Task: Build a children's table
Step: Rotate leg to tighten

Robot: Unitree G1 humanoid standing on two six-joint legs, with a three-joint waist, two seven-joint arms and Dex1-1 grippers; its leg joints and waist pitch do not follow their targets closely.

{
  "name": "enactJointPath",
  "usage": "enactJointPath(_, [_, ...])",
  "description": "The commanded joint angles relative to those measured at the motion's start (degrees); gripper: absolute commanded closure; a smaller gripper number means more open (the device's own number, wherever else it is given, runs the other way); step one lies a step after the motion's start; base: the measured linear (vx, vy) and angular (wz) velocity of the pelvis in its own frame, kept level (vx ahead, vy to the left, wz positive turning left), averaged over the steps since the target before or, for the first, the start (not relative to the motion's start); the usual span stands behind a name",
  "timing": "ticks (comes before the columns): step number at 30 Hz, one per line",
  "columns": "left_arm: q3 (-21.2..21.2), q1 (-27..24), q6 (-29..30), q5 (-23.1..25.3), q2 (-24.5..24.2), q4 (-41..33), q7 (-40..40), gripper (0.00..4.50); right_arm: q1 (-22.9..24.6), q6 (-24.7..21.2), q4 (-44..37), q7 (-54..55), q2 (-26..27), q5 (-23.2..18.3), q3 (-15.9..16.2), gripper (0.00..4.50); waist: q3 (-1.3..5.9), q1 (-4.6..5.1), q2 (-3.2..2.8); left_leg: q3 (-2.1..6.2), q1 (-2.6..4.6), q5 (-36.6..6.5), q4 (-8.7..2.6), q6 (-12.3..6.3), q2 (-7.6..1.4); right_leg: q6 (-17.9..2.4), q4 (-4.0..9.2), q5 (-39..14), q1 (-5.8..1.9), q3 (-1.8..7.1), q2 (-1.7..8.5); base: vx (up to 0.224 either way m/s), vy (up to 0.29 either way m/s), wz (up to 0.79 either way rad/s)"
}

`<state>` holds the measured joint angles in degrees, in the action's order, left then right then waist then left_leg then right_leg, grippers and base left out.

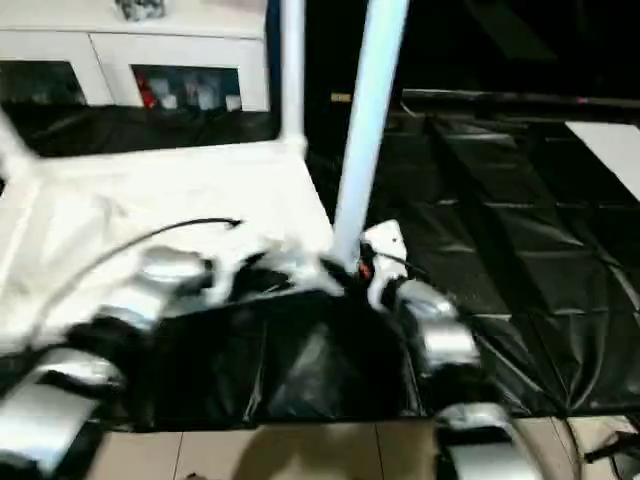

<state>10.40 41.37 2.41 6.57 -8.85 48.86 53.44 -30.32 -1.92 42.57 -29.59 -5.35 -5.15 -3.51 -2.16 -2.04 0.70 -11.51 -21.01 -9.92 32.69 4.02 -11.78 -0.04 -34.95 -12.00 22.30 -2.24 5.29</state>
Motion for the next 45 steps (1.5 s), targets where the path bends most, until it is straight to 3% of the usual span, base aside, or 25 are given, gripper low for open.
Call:
enactJointPath(1, [-0.4, 0.6, 0.4, -1.9, 6.9, 0.2, -7.7, 4.50, -0.5, -1.5, 2.8, 3.2, 6.2, 2.0, 4.3, 1.85, 2.81, 0.14, 0.38, 0.72, 0.70, -13.7, -3.73, -0.78, -1.35, -11.4, 4.87, -12.6, -1.61, 1.83, 2.45, 0.000, 0.000, 0.00])
enactJointPath(3, [0.6, 0.3, -0.2, -0.9, 8.2, 0.2, -8.8, 4.50, -1.0, 0.7, 3.0, 4.6, 7.7, 3.3, 5.4, 1.85, 2.93, 0.08, 0.21, 0.67, 0.68, -12.7, -3.60, -1.40, -1.30, -11.8, 4.73, -10.0, -1.75, 1.79, 2.34, 0.000, 0.000, 0.00])
enactJointPath(4, [0.8, 0.1, -0.5, -0.6, 8.3, 0.2, -8.9, 4.50, -1.1, 1.8, 2.9, 5.1, 7.8, 3.9, 5.8, 1.50, 2.99, 0.03, 0.08, 0.69, 0.48, -12.1, -3.55, -1.72, -1.28, -11.9, 4.59, -8.3, -1.86, 1.76, 2.37, 0.000, 0.000, 0.00])
enactJointPath(7, [1.2, -0.2, -1.0, 0.1, 7.5, 0.1, -8.5, 4.50, -1.5, 3.8, 2.3, 5.9, 7.2, 3.8, 5.3, 1.12, 3.15, 0.15, 0.17, 0.67, 0.43, -11.1, -3.41, -2.62, -1.21, -12.3, 4.29, -5.2, -2.06, 1.70, 2.24, 0.000, 0.000, 0.00])
enactJointPath(13, [0.8, -0.6, -3.8, -0.4, 2.6, 0.0, -3.1, 4.50, -1.0, 3.7, 0.2, -6.3, 1.3, 2.2, 6.2, 0.57, 3.38, 0.07, 0.22, 0.53, 0.13, -8.5, -2.89, -5.66, -1.15, -14.1, 3.63, 1.3, -2.53, 1.62, 2.20, 0.000, 0.000, 0.00])
enactJointPath(16, [0.9, -0.9, -7.1, -1.1, -1.4, 0.3, 3.7, 4.50, 0.4, 4.3, -2.2, -19.8, -4.6, 1.6, 9.5, 0.57, 3.31, -0.04, 0.38, 0.52, 0.02, -8.6, -2.73, -6.74, -1.17, -14.5, 3.66, 1.3, -2.69, 1.57, 2.27, 0.000, 0.000, 0.00])
enactJointPath(17, [0.9, -0.9, -7.1, -1.1, -1.4, 0.3, 3.7, 4.50, 0.4, 4.3, -2.2, -19.8, -4.6, 1.6, 9.5, 0.57, 3.27, -0.03, 0.42, 0.52, -0.07, -8.8, -2.74, -6.91, -1.16, -14.4, 3.69, 1.0, -2.71, 1.55, 2.25, 0.000, 0.000, 0.00])
enactJointPath(19, [1.2, -1.0, -9.0, -2.2, -4.3, 0.4, 10.3, 4.50, 1.0, 5.2, -3.2, -29.0, -8.4, 1.4, 11.5, 0.57, 3.23, -0.30, 0.15, 0.39, 0.17, -8.7, -2.71, -6.58, -1.47, -15.0, 3.49, 1.0, -2.53, 1.50, 2.16, 0.000, 0.000, 0.00])
enactJointPath(23, [1.3, -1.1, -9.4, -4.0, -6.7, 0.2, 18.6, 4.50, 0.9, 5.0, -4.4, -38.6, -11.4, 0.2, 13.3, 0.57, 3.29, -0.41, 0.01, 0.31, 0.29, -9.1, -2.65, -6.78, -1.60, -16.7, 3.20, 2.0, -2.47, 1.40, 2.05, 0.000, 0.000, 0.00])
enactJointPath(25, [1.6, -1.0, -9.0, -4.7, -7.9, 0.1, 22.4, 4.50, 0.5, 4.4, -4.6, -42.7, -12.4, -0.3, 14.1, 0.57, 3.24, -0.47, 0.33, 0.23, 0.34, -9.3, -2.64, -6.88, -1.63, -17.2, 3.16, 2.1, -2.38, 1.41, 2.07, 0.000, 0.000, 0.00])
enactJointPath(27, [2.1, -0.8, -9.3, -4.7, -8.7, 0.4, 24.7, 4.50, 0.0, 3.8, -4.3, -45.6, -13.0, -0.4, 14.9, 0.81, 3.22, -0.67, 0.13, 0.24, 0.44, -9.5, -2.67, -6.80, -1.74, -17.6, 3.11, 1.5, -2.29, 1.45, 2.18, 0.000, 0.000, 0.00])
enactJointPath(31, [2.9, -0.2, -10.6, -4.2, -9.6, 1.6, 26.7, 4.50, -0.8, 3.9, -3.4, -48.4, -13.5, 0.2, 16.0, 1.04, 3.24, -1.61, 0.34, 0.19, 0.73, -9.5, -2.74, -6.09, -1.85, -17.4, 3.02, 0.3, -2.11, 1.51, 2.31, 0.000, 0.000, 0.00])
enactJointPath(36, [3.1, 0.4, -11.3, -4.3, -10.0, 2.4, 28.2, 4.50, -1.4, 3.2, -3.2, -49.6, -12.6, -0.5, 16.2, 1.29, 3.24, -1.78, 0.33, 0.25, 0.65, -9.3, -2.78, -5.49, -1.81, -17.0, 2.98, 0.5, -2.14, 1.51, 2.37, 0.000, 0.000, 0.00])
enactJointPath(39, [3.1, 0.6, -11.4, -4.3, -10.0, 2.8, 28.8, 4.50, -0.4, 1.6, -4.4, -51.3, -12.6, -1.2, 16.6, 1.66, 3.32, -1.86, 0.30, 0.27, 0.56, -8.9, -2.71, -5.51, -1.70, -16.9, 2.90, 1.0, -2.31, 1.52, 2.39, 0.000, 0.000, 0.00])
enactJointPath(45, [1.9, 1.2, -10.4, -4.4, -8.8, 4.1, 24.3, 4.50, 1.8, -0.3, -5.8, -47.4, -11.5, -2.4, 14.8, 1.77, 3.33, -2.24, 0.28, 0.22, 0.70, -8.8, -2.68, -5.51, -1.78, -17.1, 2.90, 1.6, -2.22, 1.52, 2.38, 0.000, 0.000, 0.00])
